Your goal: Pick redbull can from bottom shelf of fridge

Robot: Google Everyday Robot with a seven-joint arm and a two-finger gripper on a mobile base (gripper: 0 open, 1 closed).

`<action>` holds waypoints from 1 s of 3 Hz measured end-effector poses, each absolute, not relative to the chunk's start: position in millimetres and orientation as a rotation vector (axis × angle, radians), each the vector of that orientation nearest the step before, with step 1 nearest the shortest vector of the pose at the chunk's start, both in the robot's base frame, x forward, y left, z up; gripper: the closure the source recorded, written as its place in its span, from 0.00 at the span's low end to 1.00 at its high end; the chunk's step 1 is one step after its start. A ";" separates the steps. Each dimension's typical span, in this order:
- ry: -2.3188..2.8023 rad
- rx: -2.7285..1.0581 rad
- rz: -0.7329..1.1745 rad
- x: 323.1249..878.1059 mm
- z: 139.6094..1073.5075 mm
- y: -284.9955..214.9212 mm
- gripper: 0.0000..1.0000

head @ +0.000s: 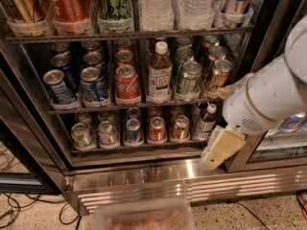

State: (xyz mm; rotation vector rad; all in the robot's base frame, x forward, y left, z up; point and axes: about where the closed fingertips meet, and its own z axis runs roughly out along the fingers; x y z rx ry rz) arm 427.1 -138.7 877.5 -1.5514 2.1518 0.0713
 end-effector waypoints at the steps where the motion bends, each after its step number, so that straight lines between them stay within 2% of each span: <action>1: 2.105 -1.516 0.225 416.5 837.3 -102.2 0.00; 3: 2.107 -1.523 0.231 409.4 811.3 -90.6 0.00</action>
Offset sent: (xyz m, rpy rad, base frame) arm -0.0082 0.0273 -0.0358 0.0901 0.0208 0.0215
